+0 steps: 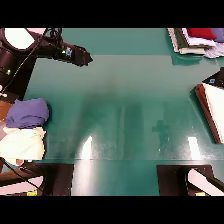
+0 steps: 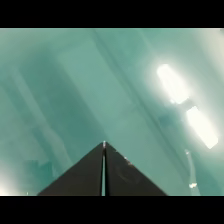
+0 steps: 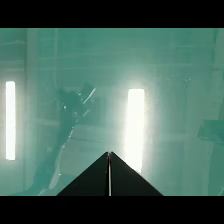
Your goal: Fold the shirts.
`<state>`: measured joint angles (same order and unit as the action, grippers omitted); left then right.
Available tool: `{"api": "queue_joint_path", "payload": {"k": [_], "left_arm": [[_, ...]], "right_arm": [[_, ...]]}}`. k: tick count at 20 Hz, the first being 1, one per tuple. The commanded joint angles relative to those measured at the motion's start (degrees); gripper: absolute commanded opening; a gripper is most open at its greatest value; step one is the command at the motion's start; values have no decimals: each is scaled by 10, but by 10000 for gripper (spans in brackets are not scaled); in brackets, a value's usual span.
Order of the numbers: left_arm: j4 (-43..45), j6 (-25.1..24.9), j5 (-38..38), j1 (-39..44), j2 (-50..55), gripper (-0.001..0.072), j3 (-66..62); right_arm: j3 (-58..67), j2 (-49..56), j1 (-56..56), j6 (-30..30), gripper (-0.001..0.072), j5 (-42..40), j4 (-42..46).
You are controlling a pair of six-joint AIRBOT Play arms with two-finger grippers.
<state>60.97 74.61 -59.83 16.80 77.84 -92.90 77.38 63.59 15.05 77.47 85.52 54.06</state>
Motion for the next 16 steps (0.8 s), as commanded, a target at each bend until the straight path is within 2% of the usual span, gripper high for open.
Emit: {"api": "queue_joint_path", "payload": {"k": [1, 13, 16], "left_arm": [[0, 0, 14, 0, 0, 28, 0], [0, 0, 25, 0, 0, 28, 0], [0, 2, 65, -1, -2, 27, -1]], "right_arm": [[1, 0, -1, 0, 18, 0, 0], [1, 0, -1, 0, 18, 6, -1], [1, 0, -1, 0, 18, 10, 0]]}}
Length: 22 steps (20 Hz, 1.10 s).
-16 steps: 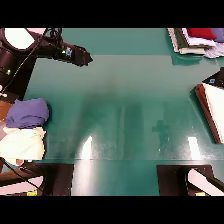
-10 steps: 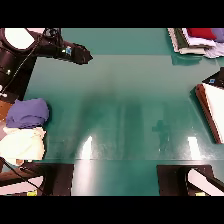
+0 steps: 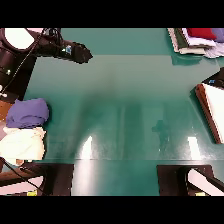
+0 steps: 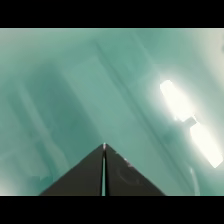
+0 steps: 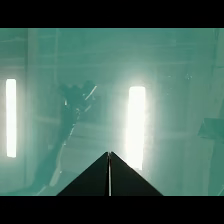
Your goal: Fold the shirts.
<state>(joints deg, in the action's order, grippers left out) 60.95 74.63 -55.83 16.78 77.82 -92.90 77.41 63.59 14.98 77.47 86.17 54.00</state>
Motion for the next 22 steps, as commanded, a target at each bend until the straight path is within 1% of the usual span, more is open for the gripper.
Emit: {"api": "queue_joint_path", "payload": {"k": [1, 2, 4, 6, 7, 10, 11, 12, 13, 14, 17, 20, 21, 22], "left_arm": [[9, 2, -4, -10, -7, 27, -1], [36, 2, -47, -25, -15, 26, -1], [129, 19, -145, -75, -38, 26, 3], [220, 38, -203, -143, -80, 27, 28], [247, 50, -218, -184, -102, 27, 51], [257, 49, -263, -301, -154, 29, 146], [262, 49, -270, -332, -163, 94, 186], [263, 52, -266, -359, -165, 466, 224], [264, 67, -247, -378, -165, 719, 261], [263, 78, -219, -392, -165, 720, 295], [266, 80, -108, -402, -165, 720, 387], [266, 102, -38, -402, -165, 720, 441], [267, 111, -31, -402, -165, 623, 447], [267, 109, -31, -402, -165, 352, 446]], "right_arm": [[0, 0, -1, 0, 18, 3, 0], [0, 0, -1, 0, 18, 3, 0], [0, 0, 0, 0, 18, 6, 0], [0, 0, -1, 0, 18, 17, -1], [0, 0, -1, 0, 19, 19, 0], [0, 0, -1, 0, 18, 19, 0], [0, 0, -1, 0, 19, 18, 0], [0, 0, -1, 0, 18, 15, 0], [0, 0, -1, 0, 18, 11, 0], [0, 0, -1, 0, 18, 8, 0], [0, 0, -1, 0, 18, 5, 0], [0, 0, -1, 0, 18, -3, 0], [0, 0, -1, 0, 18, -7, 0], [0, 0, -1, 0, 19, -9, 0]]}}
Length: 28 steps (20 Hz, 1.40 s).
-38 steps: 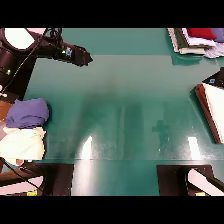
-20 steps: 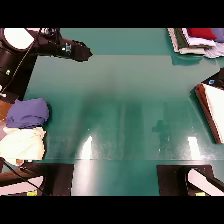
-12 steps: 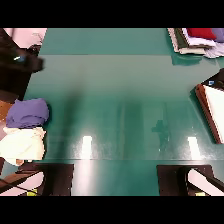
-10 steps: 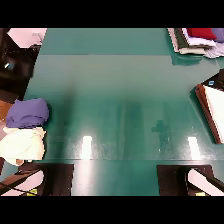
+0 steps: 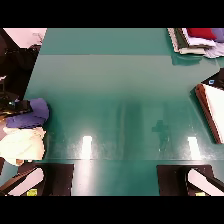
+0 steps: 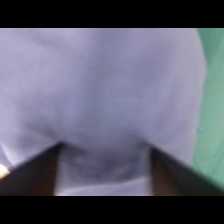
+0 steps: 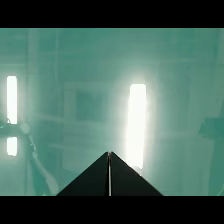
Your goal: Fold the shirts.
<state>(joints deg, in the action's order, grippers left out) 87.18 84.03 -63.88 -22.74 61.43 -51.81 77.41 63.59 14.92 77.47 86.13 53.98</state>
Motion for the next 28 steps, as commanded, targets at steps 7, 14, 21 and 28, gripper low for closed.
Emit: {"api": "queue_joint_path", "payload": {"k": [7, 14, 21, 28], "left_arm": [[-122, -19, -26, -6, -34, 26, -90], [-353, -47, -125, 30, -109, 26, -453], [-350, -45, -101, 244, -77, 26, -527], [-349, -46, -131, 456, 91, 27, -436]], "right_arm": [[18, 1, 0, 1, 18, -16, -28], [173, 1, 0, 1, 18, -69, -79], [258, 1, 0, 1, 18, -90, -79], [231, 1, 0, 1, 18, -62, -79]]}}
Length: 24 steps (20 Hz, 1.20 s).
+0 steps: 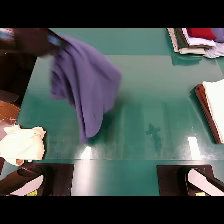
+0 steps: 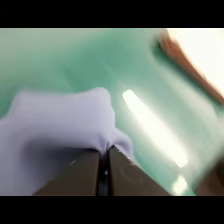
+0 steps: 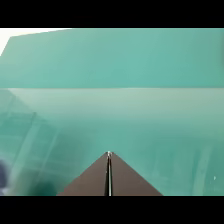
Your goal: Fold the shirts.
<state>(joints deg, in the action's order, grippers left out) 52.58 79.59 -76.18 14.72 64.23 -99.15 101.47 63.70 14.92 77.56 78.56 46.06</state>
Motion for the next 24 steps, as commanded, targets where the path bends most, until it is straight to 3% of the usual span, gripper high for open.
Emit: {"api": "queue_joint_path", "payload": {"k": [1, 3, 4, 5, 8, 13, 18, 24], "left_arm": [[-3, -8, -8, 105, 89, 27, 54], [-2, -26, -8, 145, 140, 57, 81], [-2, -27, -9, 156, 160, 343, 89], [2, -26, -10, 161, 178, 578, 92], [57, -35, 5, 139, 190, 554, 91], [84, -35, 18, -9, 194, 554, 107], [67, -36, 128, -150, 206, 554, 217], [-3, -96, 191, -161, 315, 554, 222]], "right_arm": [[-15, 0, 0, 0, 18, 18, 0], [-26, 0, 0, 0, 18, 30, 0], [-31, 0, 0, 0, 18, 37, 0], [-37, 0, 0, 0, 18, 42, 0], [-51, 0, 0, 0, 18, 60, 0], [-72, 0, 0, 0, 18, 65, 0], [-107, 0, 0, 0, 18, 65, 0], [-172, 0, 0, 0, 18, 64, 0]]}}
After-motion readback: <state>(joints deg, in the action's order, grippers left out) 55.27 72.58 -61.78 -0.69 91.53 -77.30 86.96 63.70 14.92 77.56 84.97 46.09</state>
